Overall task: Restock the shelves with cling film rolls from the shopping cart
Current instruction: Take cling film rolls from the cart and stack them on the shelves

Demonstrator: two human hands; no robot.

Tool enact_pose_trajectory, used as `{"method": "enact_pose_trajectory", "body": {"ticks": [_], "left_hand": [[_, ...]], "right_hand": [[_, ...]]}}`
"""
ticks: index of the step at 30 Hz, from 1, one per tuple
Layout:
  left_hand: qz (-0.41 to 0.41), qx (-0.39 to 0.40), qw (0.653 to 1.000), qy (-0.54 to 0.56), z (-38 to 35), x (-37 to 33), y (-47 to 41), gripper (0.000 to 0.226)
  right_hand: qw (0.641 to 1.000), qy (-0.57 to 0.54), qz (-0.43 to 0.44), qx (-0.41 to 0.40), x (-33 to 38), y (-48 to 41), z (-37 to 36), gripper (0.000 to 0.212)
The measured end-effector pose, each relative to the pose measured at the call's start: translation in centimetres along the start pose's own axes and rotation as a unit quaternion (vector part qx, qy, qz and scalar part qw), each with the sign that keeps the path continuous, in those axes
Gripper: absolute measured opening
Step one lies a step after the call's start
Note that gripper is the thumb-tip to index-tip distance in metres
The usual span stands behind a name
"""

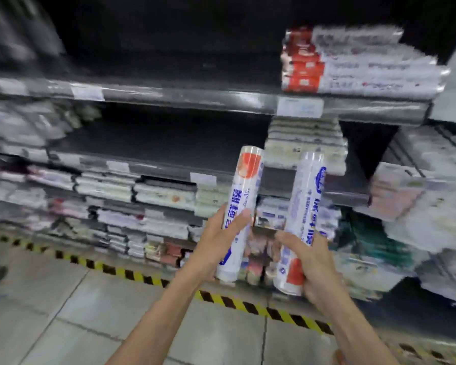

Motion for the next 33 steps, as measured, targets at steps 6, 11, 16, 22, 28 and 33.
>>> {"method": "enact_pose_trajectory", "body": {"ticks": [6, 11, 16, 22, 28, 33], "left_hand": [[-0.046, -0.108, 0.993, 0.019, 15.0, -2.1, 2.5, 0.042], [-0.054, -0.141, 0.988, 0.030, 27.3, -2.4, 2.9, 0.038], [-0.080, -0.151, 0.985, 0.011, 37.2, -3.7, 1.2, 0.040], [-0.069, -0.141, 0.988, -0.006, 46.0, -2.3, -4.7, 0.043], [-0.037, -0.159, 0.986, -0.025, 53.4, 0.4, -12.9, 0.030], [-0.002, -0.150, 0.987, -0.055, 59.2, 1.8, -19.5, 0.032]], "right_hand": [[0.993, 0.047, 0.002, 0.108, -2.3, -2.8, -15.3, 0.015], [0.985, 0.056, -0.001, 0.162, -5.0, -4.7, -27.1, 0.020], [0.981, 0.063, 0.012, 0.185, -5.8, -7.4, -36.4, 0.027], [0.983, 0.087, 0.002, 0.162, -8.5, -13.4, -43.7, 0.030], [0.985, 0.065, -0.030, 0.156, -12.2, -21.5, -49.2, 0.018], [0.988, 0.050, -0.055, 0.135, -14.4, -26.9, -53.1, 0.038]]}}
Point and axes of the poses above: each hand's wrist, its own y-axis away from the middle knuckle, its own z-axis out of the back of the hand, x = y × z, the point moved 4 cm from there along -y, towards the middle knuckle, and after that the axes turned 1 degree about -z, right-handed, at the moved point
